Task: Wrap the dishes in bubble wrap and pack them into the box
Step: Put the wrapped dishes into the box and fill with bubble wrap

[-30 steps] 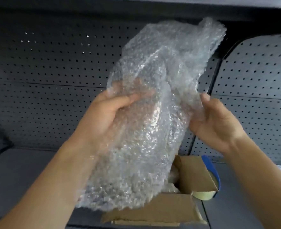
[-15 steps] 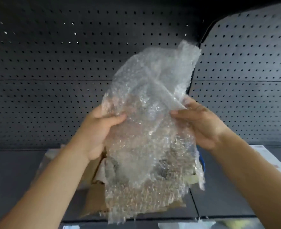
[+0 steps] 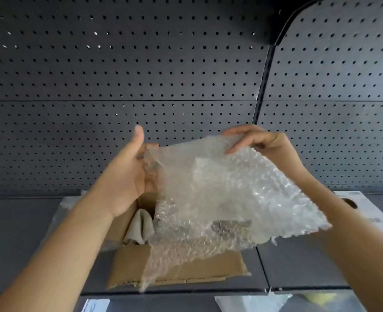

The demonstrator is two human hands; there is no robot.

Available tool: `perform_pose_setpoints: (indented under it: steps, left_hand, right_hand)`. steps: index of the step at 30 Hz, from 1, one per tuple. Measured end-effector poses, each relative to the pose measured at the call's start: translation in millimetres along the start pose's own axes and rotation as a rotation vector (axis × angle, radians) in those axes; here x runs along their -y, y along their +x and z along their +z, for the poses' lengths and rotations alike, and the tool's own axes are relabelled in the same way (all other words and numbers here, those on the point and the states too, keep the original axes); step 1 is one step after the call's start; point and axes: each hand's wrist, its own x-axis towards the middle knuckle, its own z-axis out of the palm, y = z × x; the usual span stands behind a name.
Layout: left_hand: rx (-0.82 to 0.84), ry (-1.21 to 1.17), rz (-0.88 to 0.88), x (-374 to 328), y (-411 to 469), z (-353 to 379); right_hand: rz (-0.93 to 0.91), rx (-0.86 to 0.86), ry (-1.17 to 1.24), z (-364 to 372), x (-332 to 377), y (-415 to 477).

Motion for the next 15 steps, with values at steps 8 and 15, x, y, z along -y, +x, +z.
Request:
perform_pose_setpoints:
  steps: [8, 15]
  left_hand:
    - [-0.118, -0.010, 0.066, -0.5, 1.4, 36.2]
    - [-0.214, 0.028, 0.341, 3.5, 4.7, 64.5]
  right_hand:
    - [0.173, -0.074, 0.457, 12.4, 22.0, -1.6]
    - [0.567, 0.018, 0.431, 15.6, 48.1, -17.2]
